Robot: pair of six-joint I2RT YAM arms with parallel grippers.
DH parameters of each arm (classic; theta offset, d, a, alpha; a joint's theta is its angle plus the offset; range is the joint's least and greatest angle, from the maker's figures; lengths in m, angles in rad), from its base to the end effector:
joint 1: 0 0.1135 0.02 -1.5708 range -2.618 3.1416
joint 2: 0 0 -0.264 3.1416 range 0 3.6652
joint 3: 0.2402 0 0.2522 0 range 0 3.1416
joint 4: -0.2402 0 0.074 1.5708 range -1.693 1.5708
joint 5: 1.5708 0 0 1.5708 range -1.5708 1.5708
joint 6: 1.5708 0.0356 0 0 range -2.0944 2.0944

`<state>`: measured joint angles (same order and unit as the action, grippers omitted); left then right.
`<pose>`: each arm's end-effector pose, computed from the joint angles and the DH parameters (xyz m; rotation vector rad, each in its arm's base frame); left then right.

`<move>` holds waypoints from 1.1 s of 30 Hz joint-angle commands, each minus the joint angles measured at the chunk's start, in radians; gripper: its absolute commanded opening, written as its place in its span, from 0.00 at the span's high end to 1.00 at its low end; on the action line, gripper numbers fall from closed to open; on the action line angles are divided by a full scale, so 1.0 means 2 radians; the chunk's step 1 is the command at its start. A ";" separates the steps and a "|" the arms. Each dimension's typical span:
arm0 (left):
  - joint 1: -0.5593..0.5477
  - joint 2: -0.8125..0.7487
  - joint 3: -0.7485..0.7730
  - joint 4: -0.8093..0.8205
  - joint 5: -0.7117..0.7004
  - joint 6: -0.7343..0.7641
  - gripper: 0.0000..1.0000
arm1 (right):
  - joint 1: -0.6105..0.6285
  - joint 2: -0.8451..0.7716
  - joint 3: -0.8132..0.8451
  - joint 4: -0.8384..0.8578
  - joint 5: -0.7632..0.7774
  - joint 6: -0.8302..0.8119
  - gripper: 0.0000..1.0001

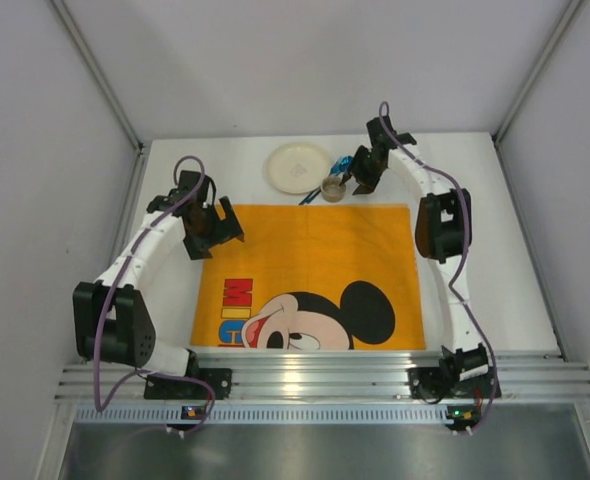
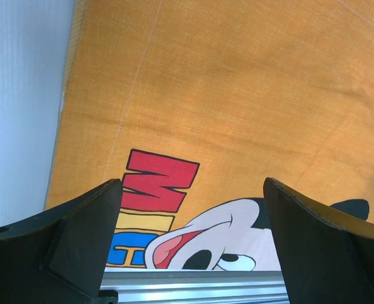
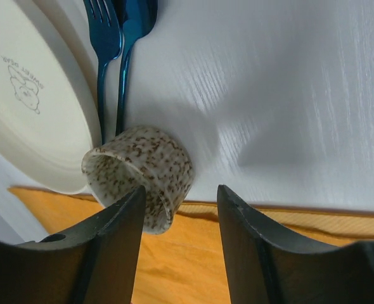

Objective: Set the dinner table for one person

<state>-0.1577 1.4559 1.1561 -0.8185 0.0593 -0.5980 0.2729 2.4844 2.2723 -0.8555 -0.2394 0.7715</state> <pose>0.2855 -0.0475 0.2622 -0.5772 2.6645 -0.3067 0.5115 0.1519 0.1867 0.5967 2.6884 0.6398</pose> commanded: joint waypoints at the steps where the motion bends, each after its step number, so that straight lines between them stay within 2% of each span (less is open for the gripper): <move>1: 0.007 -0.015 0.006 0.002 -0.002 0.008 0.02 | 0.009 0.009 0.043 0.007 0.016 0.017 0.52; 7: 0.018 0.005 0.019 -0.003 -0.007 0.014 0.02 | 0.018 0.036 0.061 0.007 0.044 0.008 0.62; 10: 0.022 0.009 0.020 -0.003 -0.007 0.014 0.02 | 0.017 0.046 0.074 0.004 0.046 0.002 0.78; 11: 0.024 0.009 0.020 -0.005 -0.007 0.014 0.02 | 0.017 0.048 0.076 0.004 0.047 0.001 0.86; 14: 0.025 0.012 0.017 -0.001 -0.010 0.018 0.02 | 0.017 0.047 0.078 0.004 0.047 -0.003 1.00; 19: 0.026 0.015 0.019 0.002 0.000 0.021 0.02 | 0.012 0.019 0.077 0.004 0.047 -0.016 1.00; 23: 0.025 0.010 0.019 0.007 0.005 0.024 0.03 | -0.007 -0.070 0.043 -0.001 0.068 -0.049 1.00; 26: 0.026 0.008 0.016 0.013 0.008 0.026 0.02 | -0.014 -0.150 -0.030 -0.006 0.101 -0.081 1.00; 33: 0.026 0.004 0.005 0.028 0.013 0.024 0.02 | -0.017 -0.305 -0.281 0.000 0.166 -0.117 1.00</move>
<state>-0.1116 1.4837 1.1610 -0.8066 0.0715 -0.5648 0.2390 2.0106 1.8568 -0.8799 0.0204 0.5922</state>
